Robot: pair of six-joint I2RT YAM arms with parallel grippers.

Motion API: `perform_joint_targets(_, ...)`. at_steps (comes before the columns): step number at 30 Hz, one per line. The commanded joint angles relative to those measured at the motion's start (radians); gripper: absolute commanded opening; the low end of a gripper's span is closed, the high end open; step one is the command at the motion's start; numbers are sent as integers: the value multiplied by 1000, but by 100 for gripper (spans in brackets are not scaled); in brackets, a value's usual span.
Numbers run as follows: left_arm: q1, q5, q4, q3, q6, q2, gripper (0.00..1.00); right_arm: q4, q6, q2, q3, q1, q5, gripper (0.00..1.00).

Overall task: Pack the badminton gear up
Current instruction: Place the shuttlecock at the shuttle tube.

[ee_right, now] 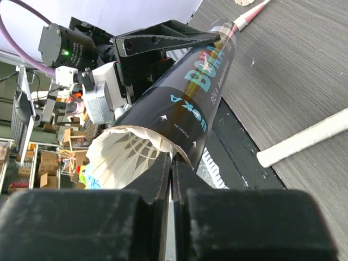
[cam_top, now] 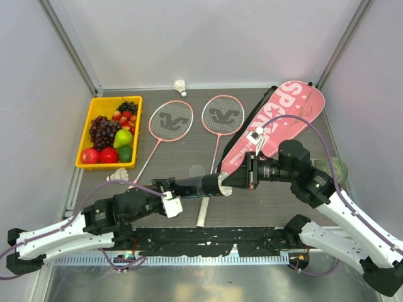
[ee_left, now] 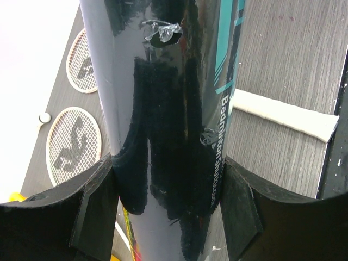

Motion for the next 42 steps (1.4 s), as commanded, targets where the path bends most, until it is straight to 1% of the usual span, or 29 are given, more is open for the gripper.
perform_joint_targets(1, -2, 34, 96, 39, -3, -14, 0, 74, 18, 16, -5, 23, 53, 23)
perform_joint_targets(2, -4, 35, 95, 37, -2, -16, 0, 62, -1, 17, -3, 24, 53, 28)
perform_joint_targets(3, -4, 35, 96, 37, -2, -19, 0, 45, -25, 13, 10, 24, 69, 38)
perform_joint_targets(5, -4, 32, 95, 37, -2, -22, 0, -15, -57, 3, 33, 26, 98, 48)
perform_joint_targets(6, -2, 31, 95, 34, -2, -27, 0, -52, -68, -5, 43, 24, 109, 50)
perform_joint_targets(8, -2, 28, 96, 34, 0, -27, 0, -102, -101, -20, 67, 24, 135, 52)
perform_joint_targets(12, -4, 23, 93, 39, -5, -17, 0, -210, -148, -33, 130, 24, 181, 52)
perform_joint_targets(17, -2, 6, 90, 42, -11, -8, 0, -297, -183, -31, 219, 24, 250, 54)
perform_joint_targets(21, -2, 3, 90, 44, -17, -8, 0, -272, -167, -17, 215, 23, 230, 56)
perform_joint_targets(23, -2, 2, 91, 44, -17, -11, 0, -274, -164, -10, 215, 23, 228, 52)
perform_joint_targets(24, -4, 0, 90, 42, -17, -10, 0, -273, -160, -13, 211, 23, 230, 45)
perform_joint_targets(25, -4, 0, 91, 42, -17, -11, 0, -265, -159, -19, 215, 24, 231, 42)
perform_joint_targets(26, -2, -1, 90, 44, -19, -10, 0, -262, -153, -26, 218, 24, 234, 34)
perform_joint_targets(28, -4, -3, 90, 44, -22, -7, 0, -258, -135, -40, 231, 24, 248, 28)
perform_joint_targets(31, -4, -4, 88, 47, -23, -1, 0, -252, -113, -52, 245, 24, 235, 23)
perform_joint_targets(35, -4, -9, 85, 57, -37, 6, 0, -210, -75, -51, 170, 24, 205, 21)
perform_joint_targets(40, -2, -23, 84, 79, -71, 24, 0, -59, -6, 4, 72, 46, 167, 18)
perform_joint_targets(42, -2, -30, 85, 86, -80, 30, 0, -48, -7, 35, 75, 72, 202, 18)
